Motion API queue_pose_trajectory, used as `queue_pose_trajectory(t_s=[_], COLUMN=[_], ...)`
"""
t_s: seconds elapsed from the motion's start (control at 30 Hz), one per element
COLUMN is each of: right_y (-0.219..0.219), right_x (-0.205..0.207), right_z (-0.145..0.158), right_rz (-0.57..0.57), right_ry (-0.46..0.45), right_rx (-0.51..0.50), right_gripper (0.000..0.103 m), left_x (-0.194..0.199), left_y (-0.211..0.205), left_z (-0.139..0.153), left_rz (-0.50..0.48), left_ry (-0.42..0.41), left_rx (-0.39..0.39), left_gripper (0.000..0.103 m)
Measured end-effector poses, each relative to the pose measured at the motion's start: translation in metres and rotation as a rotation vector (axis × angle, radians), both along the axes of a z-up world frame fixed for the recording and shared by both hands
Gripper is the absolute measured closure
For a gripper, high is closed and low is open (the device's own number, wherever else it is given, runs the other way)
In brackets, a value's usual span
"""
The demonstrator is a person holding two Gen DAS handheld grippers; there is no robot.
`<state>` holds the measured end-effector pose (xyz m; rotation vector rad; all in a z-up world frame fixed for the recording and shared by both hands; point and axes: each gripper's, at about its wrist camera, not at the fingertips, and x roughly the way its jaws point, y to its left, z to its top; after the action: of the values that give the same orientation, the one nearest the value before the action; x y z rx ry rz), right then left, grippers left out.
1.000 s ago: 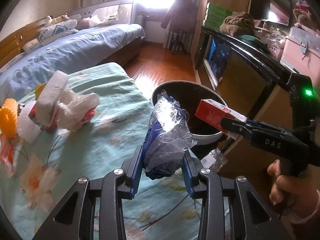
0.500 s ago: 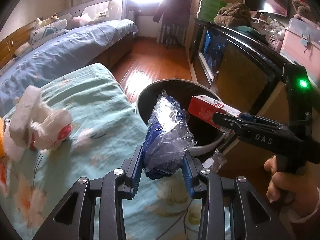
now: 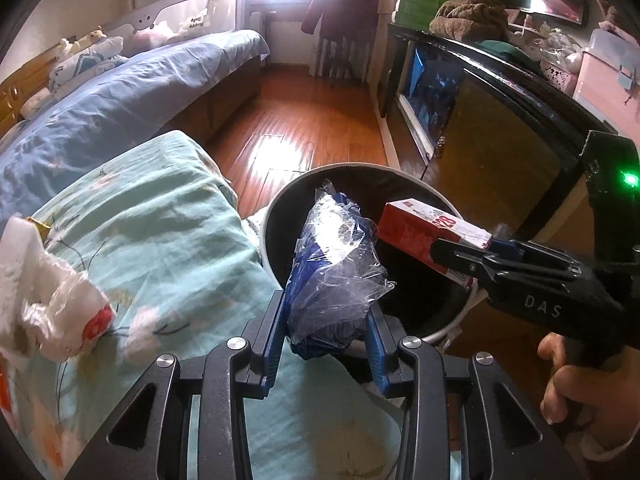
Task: Collect trash
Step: 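Carry the milk carton and blue plastic bag over the bin with both tools, then open both tools to drop the carton and plastic bag into the bin, then grasp the white tissue with the right tool while the left tool grasps the orange wrapper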
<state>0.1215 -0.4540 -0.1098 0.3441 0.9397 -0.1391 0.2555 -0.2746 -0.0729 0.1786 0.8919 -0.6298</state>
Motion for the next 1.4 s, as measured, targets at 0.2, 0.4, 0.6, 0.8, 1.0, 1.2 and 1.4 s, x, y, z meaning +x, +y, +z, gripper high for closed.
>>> queue_pose_trajectory(t_s=[0.2, 0.4, 0.6, 0.8, 1.0, 1.2, 1.4], right_y=[-0.004, -0.009, -0.016, -0.014, 0.002, 0.035, 0.071], right_x=[0.006, 0.011, 0.013, 0.006, -0.003, -0.008, -0.005], right_z=[0.000, -0.001, -0.002, 0.005, 0.014, 0.020, 0.019], right_rz=[0.001, 0.002, -0.008, -0.031, -0.026, 0.017, 0.081], right_ry=[0.011, 0.023, 0.023, -0.006, -0.045, -0.074, -0.090], right_rx=[-0.005, 0.001, 0.037, 0.058, 0.094, 0.133, 0.148], right_gripper=[0.055, 0.055, 0.051, 0.036, 0.020, 0.016, 0.016], left_x=[0.009, 0.017, 0.017, 0.003, -0.020, -0.041, -0.060], left_y=[-0.009, -0.016, -0.015, -0.003, 0.035, 0.078, 0.117], left_z=[-0.003, -0.007, -0.008, -0.003, 0.000, -0.004, -0.005], left_rz=[0.002, 0.000, 0.017, 0.032, 0.108, 0.180, 0.256], left_ry=[0.011, 0.025, 0.046, 0.026, 0.001, 0.002, 0.010], left_rx=[0.004, 0.015, 0.000, -0.031, -0.081, -0.115, -0.128], left_gripper=[0.067, 0.065, 0.052, 0.046, 0.037, 0.036, 0.036])
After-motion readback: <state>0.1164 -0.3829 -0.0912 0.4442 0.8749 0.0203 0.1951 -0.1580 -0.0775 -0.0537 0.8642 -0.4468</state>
